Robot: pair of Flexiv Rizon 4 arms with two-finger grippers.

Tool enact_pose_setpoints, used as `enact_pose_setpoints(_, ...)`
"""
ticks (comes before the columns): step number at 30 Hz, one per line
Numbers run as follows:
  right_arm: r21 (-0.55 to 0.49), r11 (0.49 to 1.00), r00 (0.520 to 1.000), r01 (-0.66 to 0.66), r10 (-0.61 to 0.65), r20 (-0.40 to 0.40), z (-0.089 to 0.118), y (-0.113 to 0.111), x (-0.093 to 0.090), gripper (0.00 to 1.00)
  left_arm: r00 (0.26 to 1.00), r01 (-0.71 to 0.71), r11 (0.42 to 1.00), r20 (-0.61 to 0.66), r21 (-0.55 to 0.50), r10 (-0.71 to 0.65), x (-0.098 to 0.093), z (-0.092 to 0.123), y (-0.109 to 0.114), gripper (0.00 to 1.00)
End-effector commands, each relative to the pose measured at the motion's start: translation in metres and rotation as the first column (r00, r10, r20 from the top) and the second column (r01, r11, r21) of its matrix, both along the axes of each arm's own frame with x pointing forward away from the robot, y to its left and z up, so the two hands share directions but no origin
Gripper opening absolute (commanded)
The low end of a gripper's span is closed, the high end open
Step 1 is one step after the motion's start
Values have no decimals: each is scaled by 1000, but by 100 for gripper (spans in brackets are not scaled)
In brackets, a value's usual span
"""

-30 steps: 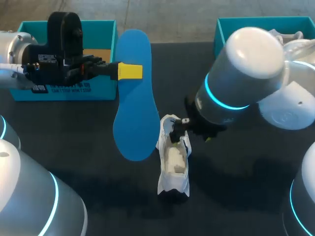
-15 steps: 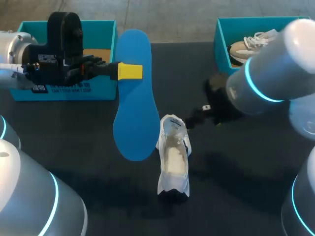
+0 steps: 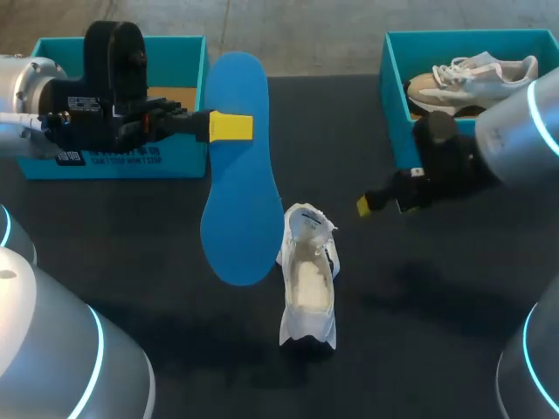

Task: Take the shoe out of the shoebox, open the shoe tongue, remove and reinsert the insole, then place the shoe into the shoebox

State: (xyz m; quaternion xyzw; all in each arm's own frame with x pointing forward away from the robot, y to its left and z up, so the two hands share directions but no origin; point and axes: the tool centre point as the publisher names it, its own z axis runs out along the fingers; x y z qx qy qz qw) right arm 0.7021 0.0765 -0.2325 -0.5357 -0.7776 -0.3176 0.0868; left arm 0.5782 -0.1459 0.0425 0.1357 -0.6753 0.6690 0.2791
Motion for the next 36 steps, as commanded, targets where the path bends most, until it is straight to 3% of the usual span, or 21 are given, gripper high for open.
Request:
enact_pose_setpoints(1,288,950,988,-121,144,-59,-2,-1,4,100,1000,0,1000,0,-2,0,0,-1,-1,0)
enact_pose_setpoints(19,409,908,984,-96,148,-98,25,21,-6,100,1000,0,1000,0,-2,0,0,-1,-1,0)
enact_pose_setpoints(28,500,865,991,-55,108,-79,48,39,-13,100,1000,0,1000,0,-2,0,0,-1,-1,0)
enact_pose_setpoints(36,490,870,990,-44,104,-95,50,40,-15,100,1000,0,1000,0,-2,0,0,-1,-1,0)
